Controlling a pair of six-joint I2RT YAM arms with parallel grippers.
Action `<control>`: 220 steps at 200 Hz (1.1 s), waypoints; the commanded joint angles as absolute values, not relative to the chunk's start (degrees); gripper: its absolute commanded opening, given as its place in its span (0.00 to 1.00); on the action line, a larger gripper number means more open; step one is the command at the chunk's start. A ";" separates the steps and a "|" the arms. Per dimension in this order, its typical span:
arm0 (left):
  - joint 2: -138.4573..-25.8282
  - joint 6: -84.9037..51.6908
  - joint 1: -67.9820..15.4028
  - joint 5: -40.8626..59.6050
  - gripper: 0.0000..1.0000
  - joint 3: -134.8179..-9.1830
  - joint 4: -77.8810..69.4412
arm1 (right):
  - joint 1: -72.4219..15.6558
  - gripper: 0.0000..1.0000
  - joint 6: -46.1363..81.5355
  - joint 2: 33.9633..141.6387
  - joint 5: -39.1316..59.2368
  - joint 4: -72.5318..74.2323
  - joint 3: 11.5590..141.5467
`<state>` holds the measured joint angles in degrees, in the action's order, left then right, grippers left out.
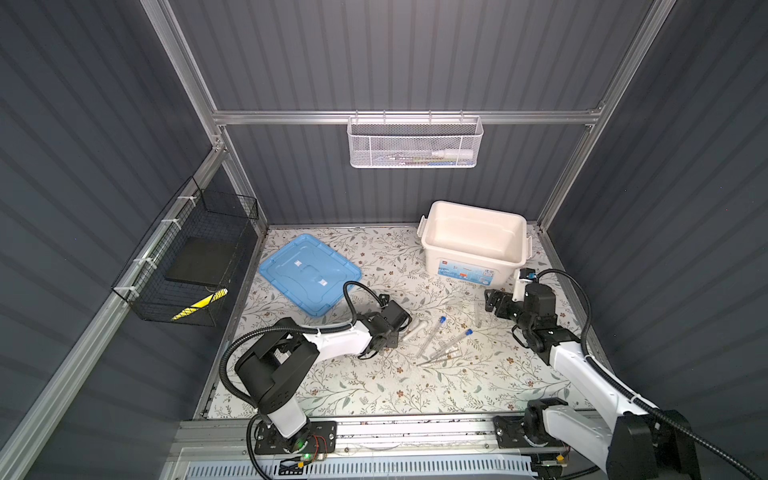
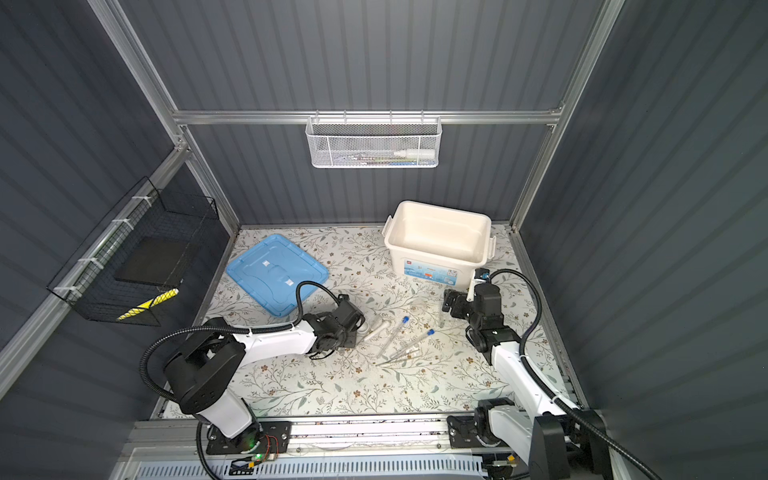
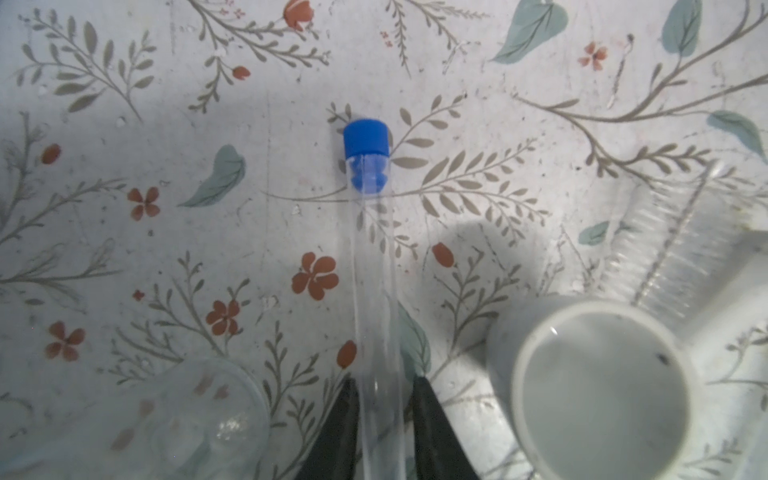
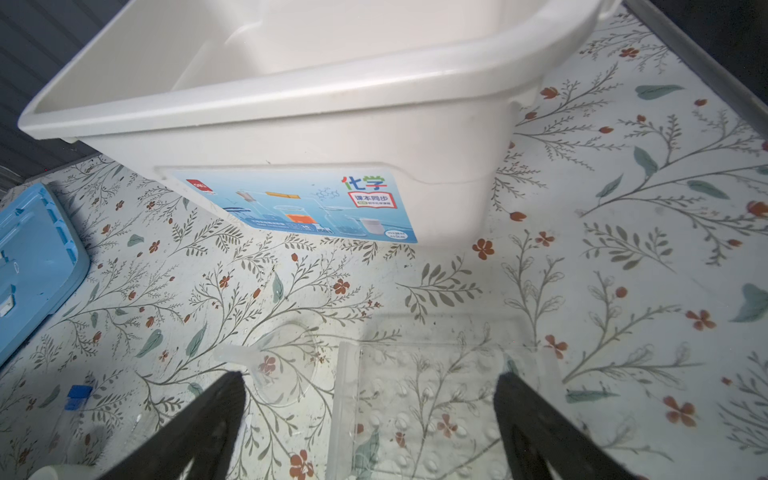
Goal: Organize the chemistry lab equipment
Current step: 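Lower the left gripper and close it on a blue-capped test tube, then lift the test tube with the left gripper while the right gripper reaches toward it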
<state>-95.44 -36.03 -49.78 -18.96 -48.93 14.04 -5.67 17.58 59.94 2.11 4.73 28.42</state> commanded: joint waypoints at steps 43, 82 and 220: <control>-95.41 -34.99 -49.39 -18.40 0.19 -49.25 14.24 | -5.80 0.96 17.92 58.76 2.07 4.57 29.16; -93.92 -34.28 -49.37 -18.63 0.17 -48.87 13.54 | -5.84 0.95 17.80 58.63 3.08 4.13 29.18; -86.40 -28.85 -49.39 -23.14 0.16 -52.01 14.73 | -6.02 0.88 18.80 59.04 13.96 6.65 29.62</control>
